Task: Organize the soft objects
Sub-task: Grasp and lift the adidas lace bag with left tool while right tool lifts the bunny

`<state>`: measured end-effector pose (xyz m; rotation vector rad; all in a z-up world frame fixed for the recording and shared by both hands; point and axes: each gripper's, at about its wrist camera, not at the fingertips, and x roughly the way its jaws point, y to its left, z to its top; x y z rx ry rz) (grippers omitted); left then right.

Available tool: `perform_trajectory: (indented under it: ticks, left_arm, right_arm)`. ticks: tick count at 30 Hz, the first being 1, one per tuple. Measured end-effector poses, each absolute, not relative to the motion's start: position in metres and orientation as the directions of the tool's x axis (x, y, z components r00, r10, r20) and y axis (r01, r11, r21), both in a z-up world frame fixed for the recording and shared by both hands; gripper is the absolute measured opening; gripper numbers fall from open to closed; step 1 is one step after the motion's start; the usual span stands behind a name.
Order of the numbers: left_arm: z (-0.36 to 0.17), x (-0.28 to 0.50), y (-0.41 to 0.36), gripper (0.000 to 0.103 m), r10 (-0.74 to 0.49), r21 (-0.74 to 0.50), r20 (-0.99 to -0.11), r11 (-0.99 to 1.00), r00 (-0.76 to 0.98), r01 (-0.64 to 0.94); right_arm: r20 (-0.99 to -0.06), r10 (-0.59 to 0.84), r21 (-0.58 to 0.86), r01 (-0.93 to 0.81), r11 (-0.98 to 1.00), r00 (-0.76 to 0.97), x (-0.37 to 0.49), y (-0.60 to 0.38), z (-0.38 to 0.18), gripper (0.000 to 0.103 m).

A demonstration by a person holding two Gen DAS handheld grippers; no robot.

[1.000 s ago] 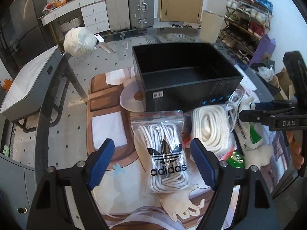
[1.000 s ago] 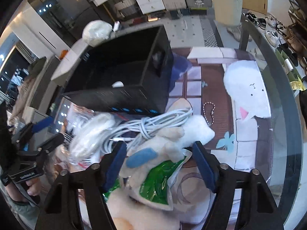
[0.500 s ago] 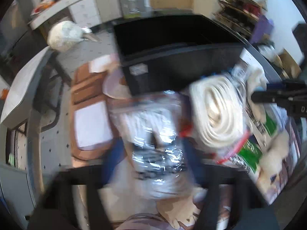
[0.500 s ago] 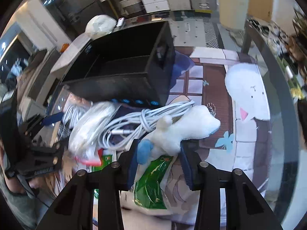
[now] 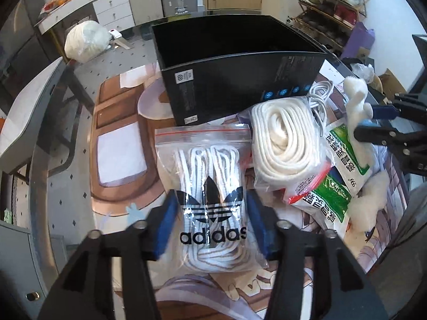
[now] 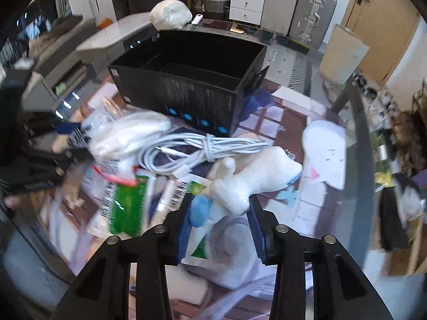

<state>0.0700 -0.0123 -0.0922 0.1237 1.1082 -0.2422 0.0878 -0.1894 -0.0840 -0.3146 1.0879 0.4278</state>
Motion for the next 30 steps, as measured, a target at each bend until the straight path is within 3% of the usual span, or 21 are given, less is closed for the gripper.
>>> perform_trajectory:
  ticks: [1, 3, 8, 11, 13, 15, 16, 19, 20, 21, 30]
  left_arm:
    - [-0.093, 0.070, -0.012, 0.058, -0.131, -0.025, -0.897, 0.968, 0.423, 0.249]
    - [-0.090, 0.067, -0.013, 0.058, -0.128, -0.017, -0.890, 0.968, 0.437, 0.250]
    - [-0.089, 0.065, -0.014, 0.058, -0.145, -0.033, -0.887, 0.967, 0.439, 0.254]
    - [-0.089, 0.065, -0.013, 0.058, -0.138, -0.025, -0.886, 0.968, 0.442, 0.252]
    - [-0.089, 0.065, -0.012, 0.059, -0.135, -0.025, -0.886, 0.969, 0.444, 0.244]
    - [-0.090, 0.066, -0.010, 0.059, -0.138, -0.033, -0.888, 0.970, 0.439, 0.240]
    - [-0.091, 0.067, -0.009, 0.059, -0.135, -0.030, -0.889, 0.971, 0.438, 0.239]
    - [-0.094, 0.068, -0.009, 0.058, -0.115, -0.011, -0.893, 0.972, 0.435, 0.234]
    - [-0.095, 0.068, -0.009, 0.043, -0.114, -0.011, -0.895, 0.972, 0.432, 0.234]
    - [-0.096, 0.068, -0.010, 0.039, -0.113, -0.009, -0.896, 0.971, 0.429, 0.238]
    - [-0.090, 0.068, -0.011, 0.034, -0.118, 0.002, -0.886, 0.966, 0.449, 0.258]
  right_arm:
    - [-0.899, 0.210, 0.001, -0.480, 0.877, 0.384, 0.089, -0.190, -0.083, 0.048]
    - [-0.893, 0.254, 0.062, -0.456, 0.888, 0.372, 0.093, -0.195, -0.082, 0.067]
    - [-0.887, 0.301, 0.141, -0.415, 0.899, 0.351, 0.101, -0.196, -0.086, 0.070]
    - [-0.893, 0.262, 0.096, -0.415, 0.905, 0.365, 0.105, -0.190, -0.089, 0.069]
    - [-0.898, 0.242, 0.088, -0.388, 0.917, 0.367, 0.111, -0.193, -0.094, 0.065]
    - [-0.908, 0.185, 0.042, -0.356, 0.933, 0.376, 0.116, -0.198, -0.102, 0.043]
    - [-0.915, 0.149, 0.008, -0.351, 0.936, 0.375, 0.118, -0.198, -0.107, 0.036]
    - [-0.915, 0.135, -0.011, -0.357, 0.934, 0.381, 0.117, -0.199, -0.109, 0.034]
    - [-0.914, 0.136, -0.012, -0.360, 0.933, 0.381, 0.116, -0.199, -0.108, 0.033]
    - [-0.913, 0.143, -0.007, -0.366, 0.931, 0.382, 0.114, -0.199, -0.107, 0.033]
    - [-0.903, 0.161, 0.000, -0.374, 0.928, 0.398, 0.105, -0.200, -0.099, 0.033]
